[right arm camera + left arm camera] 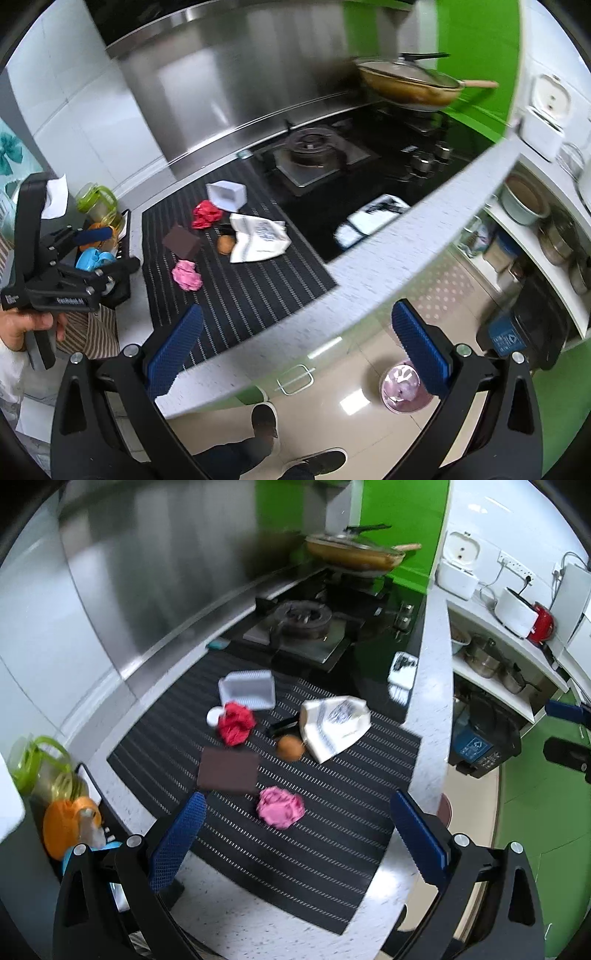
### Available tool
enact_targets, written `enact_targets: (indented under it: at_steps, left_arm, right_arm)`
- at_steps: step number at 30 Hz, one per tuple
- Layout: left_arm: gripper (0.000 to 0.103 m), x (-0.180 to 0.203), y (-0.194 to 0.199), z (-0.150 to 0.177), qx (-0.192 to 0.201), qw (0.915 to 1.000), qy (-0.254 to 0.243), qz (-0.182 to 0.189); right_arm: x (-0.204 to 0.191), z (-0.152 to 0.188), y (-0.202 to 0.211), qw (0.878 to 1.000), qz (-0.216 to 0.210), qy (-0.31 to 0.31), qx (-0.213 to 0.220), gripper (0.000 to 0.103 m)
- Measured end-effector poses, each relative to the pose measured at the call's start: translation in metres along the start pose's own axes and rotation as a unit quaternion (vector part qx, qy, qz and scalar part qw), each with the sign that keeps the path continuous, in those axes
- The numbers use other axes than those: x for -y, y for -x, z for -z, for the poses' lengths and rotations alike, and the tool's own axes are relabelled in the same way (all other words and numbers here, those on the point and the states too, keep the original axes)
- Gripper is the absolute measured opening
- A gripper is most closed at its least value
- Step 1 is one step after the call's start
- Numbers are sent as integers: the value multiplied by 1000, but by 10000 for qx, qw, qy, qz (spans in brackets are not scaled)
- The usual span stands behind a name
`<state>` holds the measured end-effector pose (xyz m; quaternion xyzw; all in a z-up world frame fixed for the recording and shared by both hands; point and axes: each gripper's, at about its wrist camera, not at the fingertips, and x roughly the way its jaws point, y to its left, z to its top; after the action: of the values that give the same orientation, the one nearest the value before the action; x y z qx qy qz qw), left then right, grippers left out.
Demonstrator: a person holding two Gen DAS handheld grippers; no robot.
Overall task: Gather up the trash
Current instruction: 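Return both tools to the mat of trash items, then grasp the pink crumpled paper with the left gripper while the right grasps the white paper bag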
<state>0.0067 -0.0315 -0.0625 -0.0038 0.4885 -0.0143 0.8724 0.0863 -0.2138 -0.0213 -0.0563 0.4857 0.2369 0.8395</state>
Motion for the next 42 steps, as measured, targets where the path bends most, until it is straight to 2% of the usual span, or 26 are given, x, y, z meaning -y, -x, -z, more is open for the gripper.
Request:
enact_targets:
  at_steps: [8,15,22,23,25,26,27,28,29,31,42]
  left_arm:
    - [96,-13,-51,13,-374,9990,220,84]
    - [96,-17,-97,20,-676,9961,564,-39]
    - [96,-21,-121,26,-814,9925,903,-97]
    - [94,-21,-123,26,-821,9923,920,-90]
    - [78,-21,-126,26,-874,9915,959,-59]
    - [74,-20,-128,27,-912,9910,978,-49]
    - [66,-21,-129,27,-920,9907,1001,-55]
    - [53,-22,-129,28,-924,9904,1027,-45]
    - [46,-22,-129,28,-942,9900,1048,-24]
    - [39,-23,-128,28,-948,9897,1074,6]
    - [36,-20,-85,17,-692,9921,1047,40]
  right_arm:
    - [-26,-19,-47,9989,-186,295,-318,100]
    - [-23,-28,-87,9958,-388,549,-622,100]
    - [-14,-35,-114,9924,-592,712,-811,100]
    - [-13,-36,-118,9918,-614,742,-837,100]
    - [-13,-37,-124,9908,-658,789,-884,100]
    - [-13,-37,-127,9905,-671,802,-895,100]
    - [-13,-38,-129,9901,-686,821,-909,100]
    - [-14,-38,-130,9899,-693,832,-917,100]
    - [-14,-39,-131,9896,-704,852,-924,100]
    - [-15,-39,-133,9892,-723,873,-933,100]
    - [-24,-50,-147,9874,-776,965,-981,100]
